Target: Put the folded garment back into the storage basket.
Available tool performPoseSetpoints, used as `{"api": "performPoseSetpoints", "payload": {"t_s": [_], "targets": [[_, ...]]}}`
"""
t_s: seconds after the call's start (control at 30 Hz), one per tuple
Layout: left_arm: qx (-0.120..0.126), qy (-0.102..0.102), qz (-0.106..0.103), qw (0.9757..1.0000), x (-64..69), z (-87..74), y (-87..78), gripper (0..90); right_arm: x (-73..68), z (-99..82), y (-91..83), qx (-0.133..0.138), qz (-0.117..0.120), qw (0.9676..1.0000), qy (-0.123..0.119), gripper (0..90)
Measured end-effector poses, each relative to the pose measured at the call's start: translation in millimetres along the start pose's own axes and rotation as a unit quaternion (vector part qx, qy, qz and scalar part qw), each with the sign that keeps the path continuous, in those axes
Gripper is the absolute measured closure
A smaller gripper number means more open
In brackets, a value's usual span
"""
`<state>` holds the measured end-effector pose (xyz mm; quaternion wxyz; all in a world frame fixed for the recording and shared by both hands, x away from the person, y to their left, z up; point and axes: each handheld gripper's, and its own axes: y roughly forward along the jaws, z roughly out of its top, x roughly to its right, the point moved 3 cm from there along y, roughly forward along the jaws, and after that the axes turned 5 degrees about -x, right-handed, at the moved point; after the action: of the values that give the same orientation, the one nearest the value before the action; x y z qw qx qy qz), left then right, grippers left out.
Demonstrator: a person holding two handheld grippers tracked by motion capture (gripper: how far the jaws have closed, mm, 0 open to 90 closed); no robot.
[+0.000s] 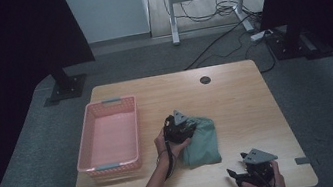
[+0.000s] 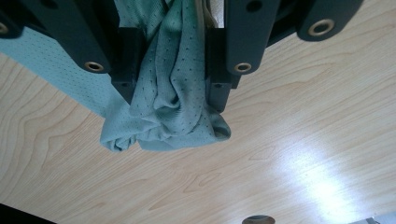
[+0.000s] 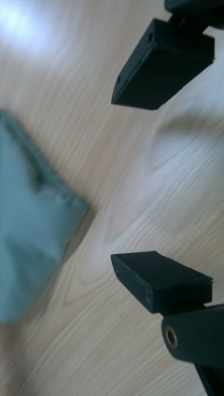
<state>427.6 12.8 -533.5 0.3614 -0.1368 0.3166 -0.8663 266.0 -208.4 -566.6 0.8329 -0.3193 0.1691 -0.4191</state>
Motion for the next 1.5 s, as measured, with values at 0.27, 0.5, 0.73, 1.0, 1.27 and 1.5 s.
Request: {"api": "performPoseSetpoints", "payload": {"t_s": [0.27,0.5,0.73,1.0,1.27,1.5], "targets": [[-0.003,0.000,0.004,1.0000,-0.6,-0.9,-0.3,65.0,-11.1,8.2,11.9,-0.010,0.001,0.9997,-0.022,20.3],[-0.005,0.004,0.009,0.9999,-0.2,-1.5,-0.3,64.9,-7.6,12.6,15.6,-0.013,-0.011,0.9997,-0.017,19.3],[-0.006,0.001,0.013,0.9999,-0.2,-2.1,-1.2,64.9,-4.1,19.6,24.1,-0.012,-0.002,0.9999,-0.009,19.0],[-0.006,-0.003,0.011,0.9999,-1.0,-2.7,-0.3,64.8,-9.3,27.7,38.5,-0.020,0.003,0.9996,-0.019,18.6],[-0.007,-0.004,0.011,0.9999,-2.0,-3.6,0.7,64.8,-14.4,35.5,50.7,-0.027,0.003,0.9992,-0.030,18.4],[-0.006,-0.005,0.011,0.9999,-0.7,-2.9,0.1,64.7,-16.7,36.4,56.3,-0.034,-0.003,0.9987,-0.037,17.7]]}}
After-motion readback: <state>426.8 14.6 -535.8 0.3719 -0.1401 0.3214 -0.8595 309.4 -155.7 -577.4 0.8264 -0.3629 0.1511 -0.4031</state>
